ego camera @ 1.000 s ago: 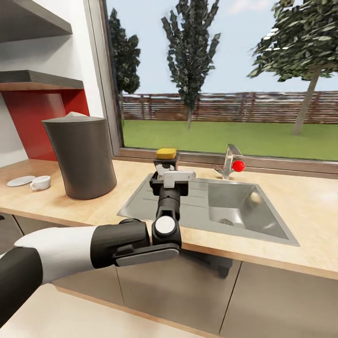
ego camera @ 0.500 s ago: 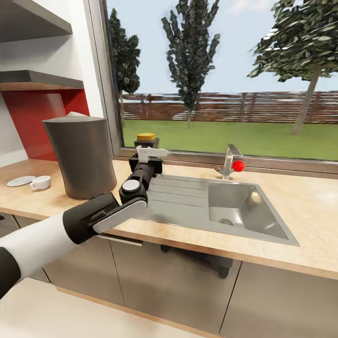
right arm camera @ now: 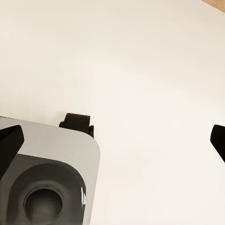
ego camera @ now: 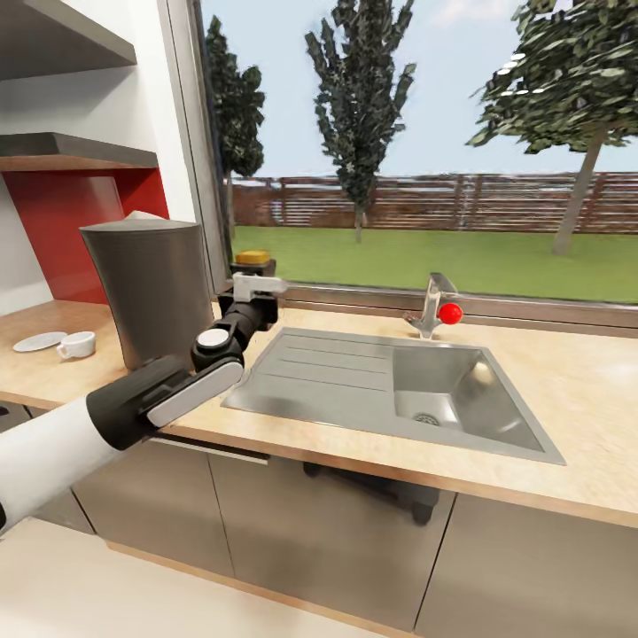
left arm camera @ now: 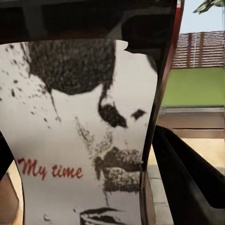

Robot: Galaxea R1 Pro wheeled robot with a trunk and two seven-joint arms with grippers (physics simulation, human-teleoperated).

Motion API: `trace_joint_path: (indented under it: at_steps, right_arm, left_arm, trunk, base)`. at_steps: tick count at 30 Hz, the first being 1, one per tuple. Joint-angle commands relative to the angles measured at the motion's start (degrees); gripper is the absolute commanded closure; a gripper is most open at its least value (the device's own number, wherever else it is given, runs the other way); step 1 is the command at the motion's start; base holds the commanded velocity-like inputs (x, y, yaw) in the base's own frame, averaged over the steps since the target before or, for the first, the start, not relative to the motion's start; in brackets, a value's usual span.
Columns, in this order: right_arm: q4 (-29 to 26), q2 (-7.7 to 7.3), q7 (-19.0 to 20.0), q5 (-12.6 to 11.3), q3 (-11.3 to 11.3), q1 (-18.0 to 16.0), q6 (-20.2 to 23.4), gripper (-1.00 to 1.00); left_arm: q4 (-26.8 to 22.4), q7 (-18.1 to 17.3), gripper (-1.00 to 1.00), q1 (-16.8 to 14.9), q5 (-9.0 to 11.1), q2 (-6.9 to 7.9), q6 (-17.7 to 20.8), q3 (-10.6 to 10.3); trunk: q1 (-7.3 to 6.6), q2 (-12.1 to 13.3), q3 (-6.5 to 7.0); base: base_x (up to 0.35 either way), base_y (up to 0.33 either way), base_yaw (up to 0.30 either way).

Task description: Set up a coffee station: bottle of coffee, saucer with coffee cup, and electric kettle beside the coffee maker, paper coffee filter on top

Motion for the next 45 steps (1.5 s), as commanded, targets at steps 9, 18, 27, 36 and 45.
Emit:
trace_joint_path:
  at_steps: [9,18,27,36,45]
  right_arm:
    - [0.0,0.04,0.0,0.1,0.3,0.0,-0.2,-1.00]
    - [0.0,0.03,0.0,0.1,0.3,0.0,-0.2,-1.00]
    - [0.1,0.03,0.0,0.1,0.3,0.0,-0.2,-1.00]
    - [0.1,0.05,0.0,0.1,0.3,0.0,-0.2,-1.00]
    - [0.1,0.03,0.0,0.1,0.3,0.0,-0.2,-1.00]
  left_arm:
    - [-0.6,-1.2,1.00,-0.1,0.1,1.60,-0.1,-3.3]
    - [0.2,-0.8,1.00,-0.1,0.1,1.57,-0.7,-3.7]
    - [7.8,-0.6,1.00,-0.1,0.2,0.10,-6.1,-3.8]
    - [13.1,-0.7,1.00,-0.1,0.1,-2.09,-9.3,-4.1]
    - [13.5,-0.8,1.00,-0.1,0.2,-2.20,-9.6,-4.1]
  trunk:
    - [0.00,0.0,-0.06]
    - [0.00,0.0,-0.06]
    - [0.00,0.0,-0.06]
    - [0.00,0.0,-0.06]
    - [0.00,0.0,-0.06]
  base:
    - [-0.051,0.000,0.000]
    - [0.067,0.000,0.000]
    - [0.035,0.000,0.000]
    - [0.096,0.000,0.000]
    - [0.110,0.000,0.000]
